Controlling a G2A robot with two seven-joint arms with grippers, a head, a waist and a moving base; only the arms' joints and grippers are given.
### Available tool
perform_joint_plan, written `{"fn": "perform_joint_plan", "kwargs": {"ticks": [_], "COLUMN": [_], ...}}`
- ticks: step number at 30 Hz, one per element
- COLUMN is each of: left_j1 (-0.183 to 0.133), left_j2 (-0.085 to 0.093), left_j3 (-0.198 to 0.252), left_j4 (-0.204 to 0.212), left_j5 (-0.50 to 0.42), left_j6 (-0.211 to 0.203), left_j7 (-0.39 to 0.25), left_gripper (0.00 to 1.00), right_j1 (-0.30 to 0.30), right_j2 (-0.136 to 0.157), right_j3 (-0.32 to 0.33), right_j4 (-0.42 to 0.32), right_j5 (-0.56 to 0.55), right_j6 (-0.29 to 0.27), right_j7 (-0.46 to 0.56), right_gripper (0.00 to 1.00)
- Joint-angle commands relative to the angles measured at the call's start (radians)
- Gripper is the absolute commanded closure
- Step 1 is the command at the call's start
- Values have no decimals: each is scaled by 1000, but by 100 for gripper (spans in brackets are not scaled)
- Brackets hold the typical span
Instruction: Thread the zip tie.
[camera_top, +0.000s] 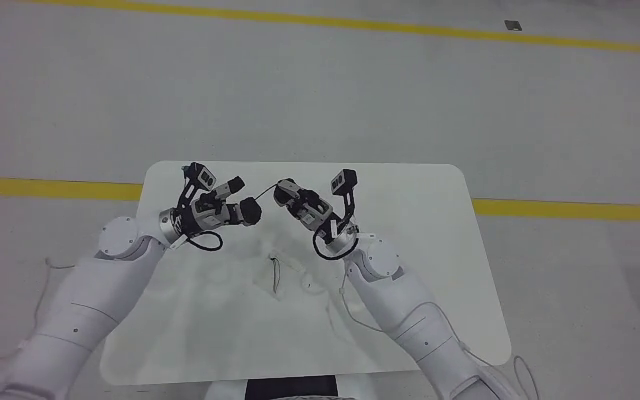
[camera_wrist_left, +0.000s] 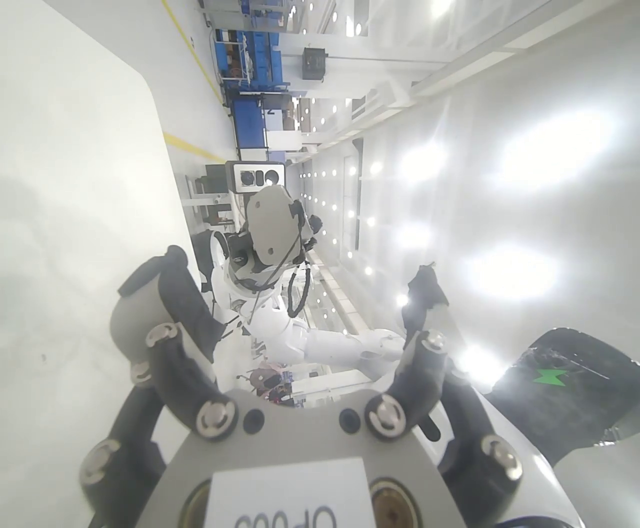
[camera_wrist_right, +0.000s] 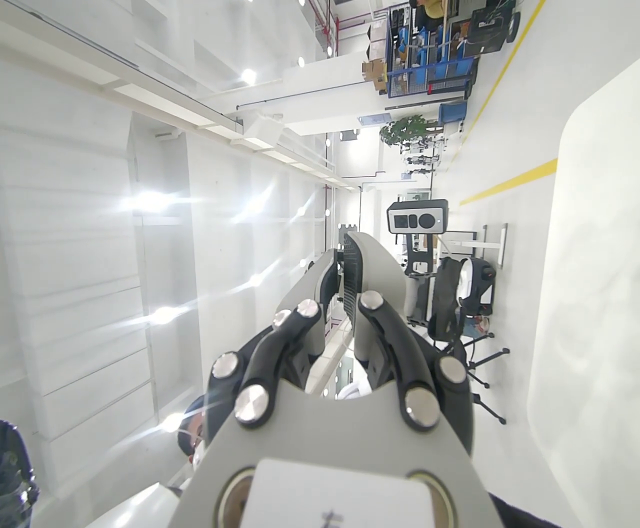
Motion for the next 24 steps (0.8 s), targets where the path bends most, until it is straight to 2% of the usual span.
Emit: {"fn": "perform_joint_plan", "kwargs": {"ticks": [1, 22, 24], "left_j1": [0, 0, 5], "left_j2": [0, 0, -1], "left_j3": [0, 0, 5], "left_j4": [0, 0, -13], "left_j5": [0, 0, 9], "left_j6": [0, 0, 8], "left_j7": [0, 0, 23], "left_gripper": [0, 0, 0], "right_j1": [0, 0, 0], "right_j2": [0, 0, 0], "right_j3": [0, 0, 0], "right_j4": [0, 0, 0], "right_j5": [0, 0, 0], "right_j6": [0, 0, 0], "right_j7": [0, 0, 0], "right_gripper": [100, 100, 100]}}
